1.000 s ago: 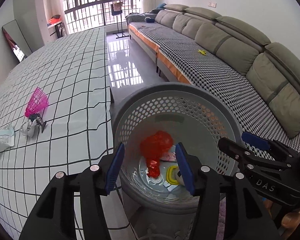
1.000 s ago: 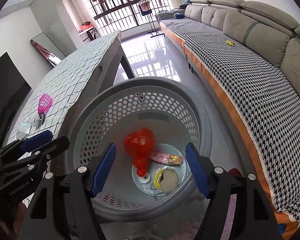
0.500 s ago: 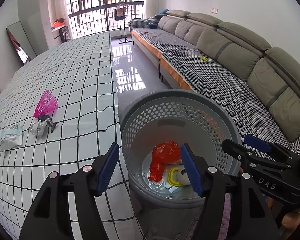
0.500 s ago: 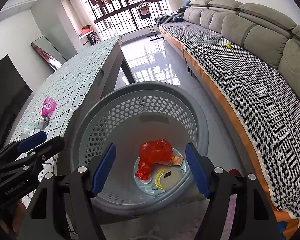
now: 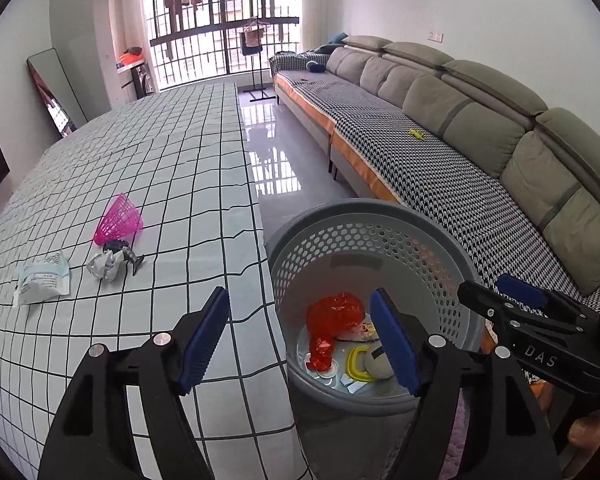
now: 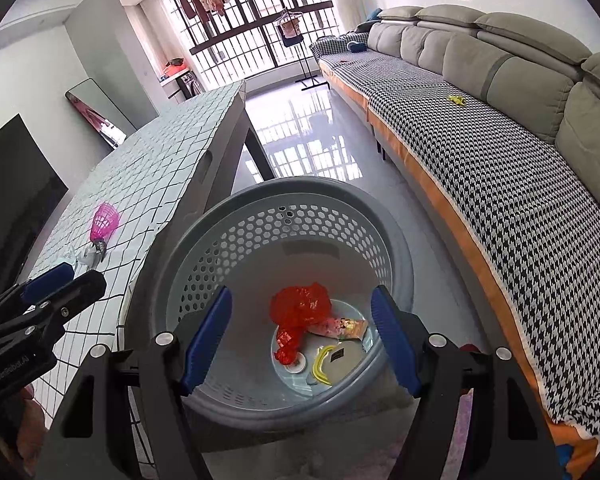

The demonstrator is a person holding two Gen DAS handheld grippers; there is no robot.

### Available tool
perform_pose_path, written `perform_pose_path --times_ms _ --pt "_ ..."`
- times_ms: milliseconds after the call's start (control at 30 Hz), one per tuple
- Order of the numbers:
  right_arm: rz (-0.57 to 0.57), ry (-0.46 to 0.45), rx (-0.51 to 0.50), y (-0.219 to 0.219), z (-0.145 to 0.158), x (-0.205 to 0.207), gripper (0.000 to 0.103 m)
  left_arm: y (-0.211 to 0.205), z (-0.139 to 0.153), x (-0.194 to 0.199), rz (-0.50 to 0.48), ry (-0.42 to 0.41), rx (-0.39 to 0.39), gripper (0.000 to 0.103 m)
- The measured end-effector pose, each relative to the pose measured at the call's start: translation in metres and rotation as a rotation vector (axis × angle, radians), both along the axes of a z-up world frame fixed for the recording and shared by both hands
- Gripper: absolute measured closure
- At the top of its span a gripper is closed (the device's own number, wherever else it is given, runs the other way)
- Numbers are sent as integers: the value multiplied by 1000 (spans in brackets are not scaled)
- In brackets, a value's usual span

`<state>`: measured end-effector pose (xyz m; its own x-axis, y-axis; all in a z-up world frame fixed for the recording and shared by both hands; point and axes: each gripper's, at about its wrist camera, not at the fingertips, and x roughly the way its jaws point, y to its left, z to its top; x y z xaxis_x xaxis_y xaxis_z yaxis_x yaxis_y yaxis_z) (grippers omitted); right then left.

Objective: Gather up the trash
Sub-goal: 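Move both open grippers from the basket back toward the remaining table items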

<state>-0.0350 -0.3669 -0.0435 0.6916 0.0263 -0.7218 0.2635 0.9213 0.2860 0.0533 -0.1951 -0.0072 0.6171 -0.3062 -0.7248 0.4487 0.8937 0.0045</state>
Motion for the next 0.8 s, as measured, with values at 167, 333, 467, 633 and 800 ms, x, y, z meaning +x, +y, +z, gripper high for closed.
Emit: perform_pose_path --times_ms 167,333,467,633,800 --pt "-7 -2 -21 3 11 2 34 11 6 1 -4 -7 -15 31" --pt "-31 -49 -9 8 19 -2 34 25 16 -3 -5 -30 -6 31" --pt "-28 -60 -4 19 22 -6 34 43 25 -10 4 -65 -25 28" --pt "18 -51 -22 44 26 -1 34 63 27 -14 32 -68 -34 28" --pt "85 -61 -44 75 34 7 34 88 28 -15 76 -75 -49 28"
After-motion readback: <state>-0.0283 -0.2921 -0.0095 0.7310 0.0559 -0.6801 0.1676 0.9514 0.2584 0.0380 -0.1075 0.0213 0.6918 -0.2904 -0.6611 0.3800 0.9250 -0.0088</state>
